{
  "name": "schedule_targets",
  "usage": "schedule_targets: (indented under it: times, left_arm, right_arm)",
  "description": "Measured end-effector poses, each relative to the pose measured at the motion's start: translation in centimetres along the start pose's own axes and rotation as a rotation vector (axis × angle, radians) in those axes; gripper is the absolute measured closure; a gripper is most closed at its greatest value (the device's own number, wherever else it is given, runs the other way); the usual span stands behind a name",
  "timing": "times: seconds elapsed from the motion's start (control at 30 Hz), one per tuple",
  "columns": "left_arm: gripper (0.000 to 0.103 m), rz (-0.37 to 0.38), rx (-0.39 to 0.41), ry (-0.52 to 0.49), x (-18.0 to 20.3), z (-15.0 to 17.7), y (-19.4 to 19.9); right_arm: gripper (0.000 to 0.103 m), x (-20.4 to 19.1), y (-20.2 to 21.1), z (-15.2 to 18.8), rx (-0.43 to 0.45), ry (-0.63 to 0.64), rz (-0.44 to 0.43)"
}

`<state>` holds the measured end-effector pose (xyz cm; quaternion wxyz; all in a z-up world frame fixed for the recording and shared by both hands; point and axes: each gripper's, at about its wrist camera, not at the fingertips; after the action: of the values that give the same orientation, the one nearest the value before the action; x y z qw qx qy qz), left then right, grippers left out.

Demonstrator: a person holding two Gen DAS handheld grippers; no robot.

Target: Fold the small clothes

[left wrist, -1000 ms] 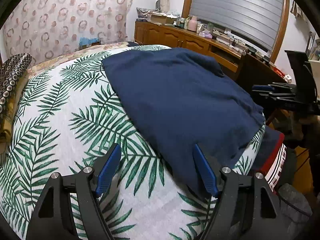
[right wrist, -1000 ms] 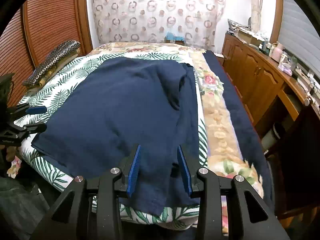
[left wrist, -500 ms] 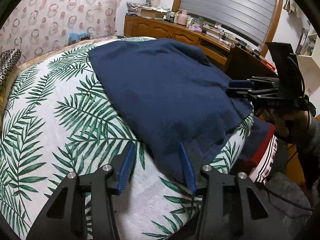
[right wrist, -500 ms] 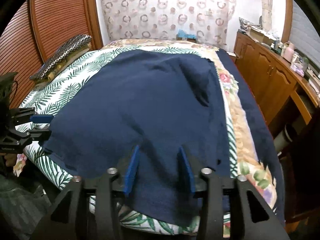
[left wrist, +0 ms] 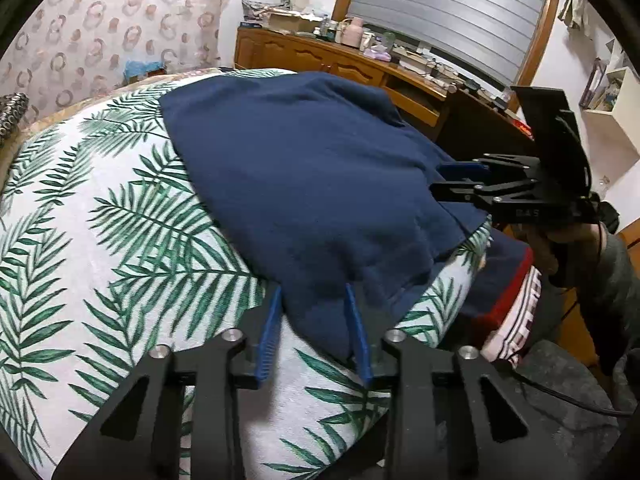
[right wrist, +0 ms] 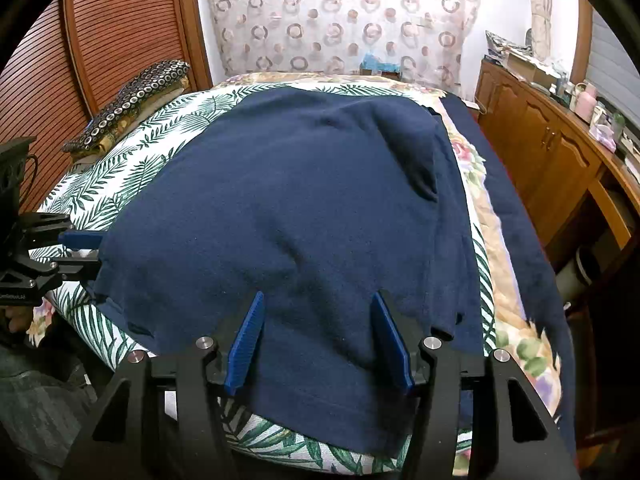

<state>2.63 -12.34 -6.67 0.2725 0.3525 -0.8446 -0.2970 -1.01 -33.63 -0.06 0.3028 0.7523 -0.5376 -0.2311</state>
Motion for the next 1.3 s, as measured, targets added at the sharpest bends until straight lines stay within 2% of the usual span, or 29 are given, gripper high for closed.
schedule_targets:
  times: [0.1, 0.2, 0.47, 0.7, 0.93, 1.17, 1.3]
  left_arm:
    - [0.094, 0.024, 0.004, -0.002, 0.2, -0.4, 0.1]
    - [0.097, 0.043, 0.039, -0.005, 0.3, -1.4, 0.8]
    - [0.098, 0.060, 0.159, -0.018, 0.8, -6.5, 2.3]
    - [0.099, 0.039, 0.203, -0.020, 0.3, -9.9, 1.6]
    - [0.099, 0.003, 0.210, -0.011, -0.7, -10.9, 0.7]
    - [0.099, -0.027, 0.191, 0.007, -1.9, -11.1, -0.5]
    - [0.099, -0.030, 0.189, 0.023, -2.4, -10.9, -0.6]
  right_arm:
    - [0.044, -0.2, 0.0, 0.0, 0.002, -0.001, -0.002]
    - [0.044, -0.8, 0.1, 0.1, 0.007, -0.002, -0.014]
    - [0.039, -2.3, 1.5, 0.1, 0.040, 0.027, -0.082]
    - [0.037, -2.9, 2.0, 0.8, 0.044, 0.065, -0.133]
    - [0.037, -1.9, 0.2, 1.6, -0.014, 0.054, -0.092]
    - [0.037, -2.6, 0.9, 1.9, -0.003, 0.071, -0.139]
    - [0.037, -2.7, 0.4, 2.3, -0.028, 0.097, -0.098]
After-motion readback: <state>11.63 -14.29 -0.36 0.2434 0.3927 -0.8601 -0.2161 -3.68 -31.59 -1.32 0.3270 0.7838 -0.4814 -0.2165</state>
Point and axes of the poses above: each gripper's, at about its wrist camera, not at the fingertips, and y roughly against the way its jaws point, x to its right, z to its underside, and after that the axes turned 2 degrees about x, right-handed
